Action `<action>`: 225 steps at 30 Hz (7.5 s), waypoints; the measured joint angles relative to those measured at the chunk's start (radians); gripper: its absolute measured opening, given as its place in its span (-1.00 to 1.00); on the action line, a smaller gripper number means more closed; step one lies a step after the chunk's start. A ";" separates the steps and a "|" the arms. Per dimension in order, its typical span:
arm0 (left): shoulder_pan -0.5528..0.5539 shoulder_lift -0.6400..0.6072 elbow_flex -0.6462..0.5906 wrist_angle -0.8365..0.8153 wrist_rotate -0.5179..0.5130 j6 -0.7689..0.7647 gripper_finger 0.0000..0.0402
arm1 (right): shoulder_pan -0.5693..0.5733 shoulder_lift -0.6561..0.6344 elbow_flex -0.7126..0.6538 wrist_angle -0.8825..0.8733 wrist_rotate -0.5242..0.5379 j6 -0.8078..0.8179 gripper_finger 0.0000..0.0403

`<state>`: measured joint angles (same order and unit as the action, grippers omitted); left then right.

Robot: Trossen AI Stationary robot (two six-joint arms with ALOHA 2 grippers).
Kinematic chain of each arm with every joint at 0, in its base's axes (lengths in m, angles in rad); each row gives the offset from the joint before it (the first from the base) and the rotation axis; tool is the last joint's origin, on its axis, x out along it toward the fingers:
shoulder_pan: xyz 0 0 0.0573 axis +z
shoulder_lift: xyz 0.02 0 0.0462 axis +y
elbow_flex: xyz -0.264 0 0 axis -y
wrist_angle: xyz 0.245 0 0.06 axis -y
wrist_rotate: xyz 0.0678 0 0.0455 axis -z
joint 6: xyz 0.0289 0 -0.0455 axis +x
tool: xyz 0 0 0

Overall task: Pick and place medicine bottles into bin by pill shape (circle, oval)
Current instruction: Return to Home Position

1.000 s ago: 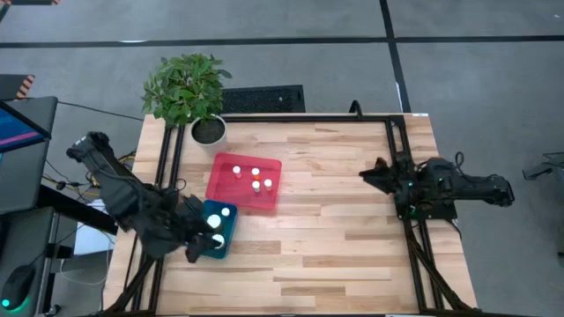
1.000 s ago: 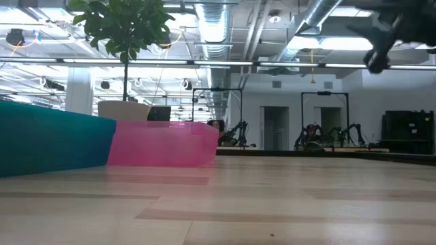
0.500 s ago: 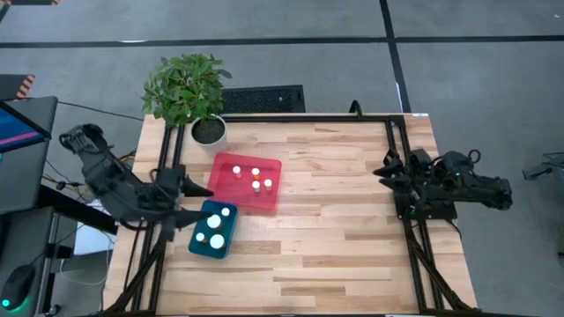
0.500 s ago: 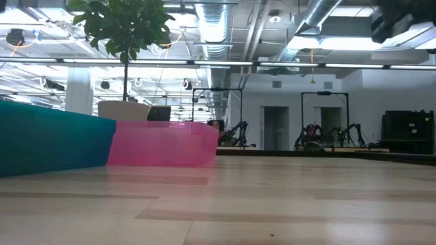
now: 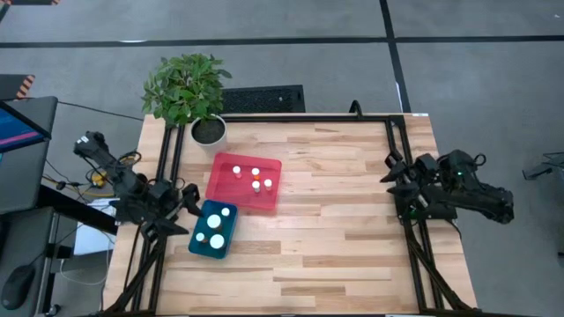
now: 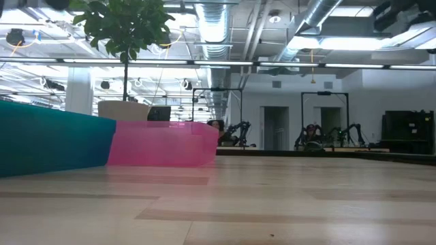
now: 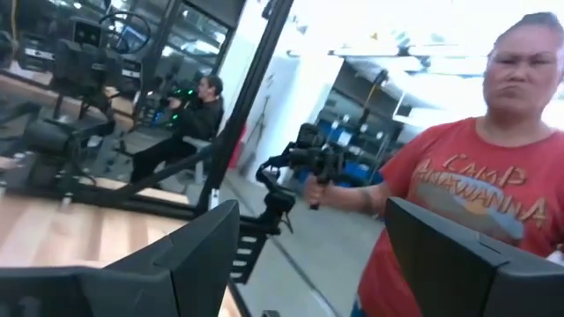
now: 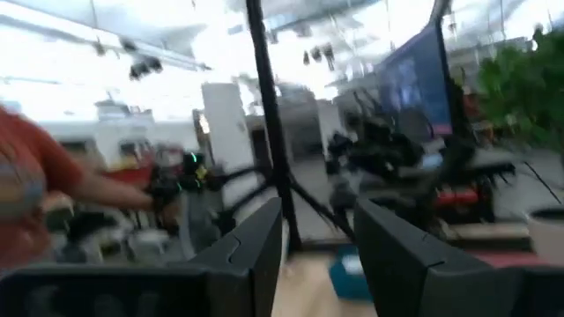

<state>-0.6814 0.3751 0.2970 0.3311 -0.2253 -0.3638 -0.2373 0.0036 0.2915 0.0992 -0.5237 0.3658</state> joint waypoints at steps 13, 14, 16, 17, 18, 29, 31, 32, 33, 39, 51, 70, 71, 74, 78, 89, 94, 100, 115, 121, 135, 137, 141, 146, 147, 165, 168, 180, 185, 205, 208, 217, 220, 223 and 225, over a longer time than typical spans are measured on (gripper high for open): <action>0.001 -0.259 -0.286 0.141 0.031 -0.042 0.38 | -0.222 0.002 -0.181 0.125 -0.230 -0.033 -0.07; 0.001 -0.277 -0.286 0.121 0.030 -0.041 0.38 | -0.242 0.000 -0.197 0.164 -0.255 -0.027 -0.06; 0.001 -0.309 -0.286 0.071 0.029 -0.037 0.38 | -0.282 0.001 -0.231 0.213 -0.284 -0.013 -0.05; 0.001 -0.321 -0.286 0.043 0.020 -0.029 0.38 | -0.300 0.001 -0.249 0.239 -0.289 -0.008 -0.05; 0.001 -0.331 -0.286 0.027 0.005 -0.014 0.38 | -0.317 0.001 -0.268 0.270 -0.291 -0.007 -0.04; 0.001 -0.363 -0.286 -0.174 -0.028 0.015 0.38 | -0.410 0.002 -0.283 0.132 -0.204 -0.056 0.04; 0.001 -0.363 -0.286 -0.191 -0.034 0.028 0.38 | -0.414 0.002 -0.283 0.082 -0.204 -0.053 0.04; 0.001 -0.363 -0.286 -0.206 -0.033 0.034 0.38 | -0.414 0.002 -0.283 0.061 -0.204 -0.053 0.04; 0.001 -0.363 -0.286 -0.227 -0.033 0.044 0.38 | -0.414 0.002 -0.283 0.040 -0.204 -0.053 0.03; 0.000 -0.347 -0.284 -0.284 -0.015 0.096 0.38 | -0.414 0.005 -0.284 -0.014 -0.205 -0.052 0.02; 0.000 -0.347 -0.282 -0.290 -0.016 0.004 0.38 | -0.413 0.005 -0.284 -0.012 -0.205 -0.052 0.03; 0.000 -0.347 -0.281 -0.292 -0.017 0.004 0.38 | -0.413 0.005 -0.285 -0.012 -0.205 -0.052 0.03; 0.000 -0.347 -0.280 -0.292 -0.017 0.004 0.38 | -0.413 0.004 -0.285 -0.012 -0.205 -0.052 0.02; 0.000 -0.347 -0.280 -0.292 -0.016 0.004 0.38 | -0.413 0.005 -0.285 -0.012 -0.205 -0.052 0.02; 0.000 -0.347 -0.280 -0.292 -0.017 0.006 0.38 | -0.413 0.004 -0.286 -0.012 -0.205 -0.052 0.03; 0.000 -0.347 -0.280 -0.292 -0.017 0.004 0.38 | -0.413 0.005 -0.286 -0.012 -0.205 -0.052 0.02; 0.000 -0.347 -0.280 -0.292 -0.017 0.004 0.38 | -0.413 0.005 -0.286 -0.012 -0.205 -0.052 0.03; 0.000 -0.347 -0.280 -0.292 -0.017 0.004 0.38 | -0.413 0.004 -0.286 -0.012 -0.205 -0.052 0.04; 0.000 -0.347 -0.280 -0.292 -0.017 0.004 0.38 | -0.413 0.005 -0.286 -0.012 -0.205 -0.052 0.04; 0.000 -0.347 -0.280 -0.292 -0.017 0.004 0.38 | -0.413 0.004 -0.286 -0.012 -0.205 -0.051 0.02; 0.000 -0.347 -0.280 -0.292 -0.017 0.005 0.38 | -0.413 0.004 -0.286 -0.013 -0.205 -0.051 0.04; 0.000 -0.347 -0.280 -0.292 -0.017 0.004 0.38 | -0.413 0.005 -0.286 -0.012 -0.205 -0.052 0.03; 0.000 -0.347 -0.280 -0.292 -0.017 0.004 0.38 | -0.413 0.004 -0.286 -0.012 -0.205 -0.052 0.02; 0.000 -0.347 -0.280 -0.292 -0.017 0.004 0.38 | -0.413 0.005 -0.286 -0.012 -0.205 -0.051 0.03; 0.000 -0.347 -0.280 -0.292 -0.017 0.004 0.38 | -0.413 0.004 -0.286 -0.012 -0.205 -0.052 0.03; 0.000 -0.347 -0.280 -0.292 -0.017 0.004 0.38 | -0.413 0.004 -0.286 -0.013 -0.205 -0.052 0.02; 0.001 -0.347 -0.280 -0.292 -0.017 0.004 0.38 | -0.413 0.005 -0.286 -0.013 -0.205 -0.051 0.02; 0.001 -0.347 -0.280 -0.292 -0.017 0.004 0.38 | -0.413 0.005 -0.286 -0.012 -0.205 -0.052 0.03; 0.001 -0.347 -0.280 -0.292 -0.017 0.004 0.38 | -0.413 0.004 -0.286 -0.012 -0.205 -0.051 0.03; 0.001 -0.347 -0.280 -0.292 -0.017 0.004 0.38 | -0.413 0.004 -0.286 -0.013 -0.205 -0.052 0.04; 0.001 -0.347 -0.280 -0.292 -0.017 0.004 0.38 | -0.413 0.004 -0.286 -0.013 -0.205 -0.052 0.03; 0.000 -0.347 -0.280 -0.292 -0.017 0.004 0.38 | -0.413 0.004 -0.286 -0.013 -0.205 -0.052 0.03; 0.001 -0.347 -0.280 -0.291 -0.017 0.004 0.38 | -0.413 0.005 -0.286 -0.013 -0.205 -0.052 0.04; 0.001 -0.347 -0.280 -0.292 -0.017 0.004 0.38 | -0.413 0.005 -0.286 -0.013 -0.205 -0.052 0.04; 0.001 -0.347 -0.280 -0.292 -0.017 0.004 0.38 | -0.413 0.004 -0.286 -0.013 -0.205 -0.052 0.03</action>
<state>-0.6807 0.0280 0.0174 0.0395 -0.2420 -0.3599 -0.6503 0.0079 0.0055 0.0864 -0.7284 0.3141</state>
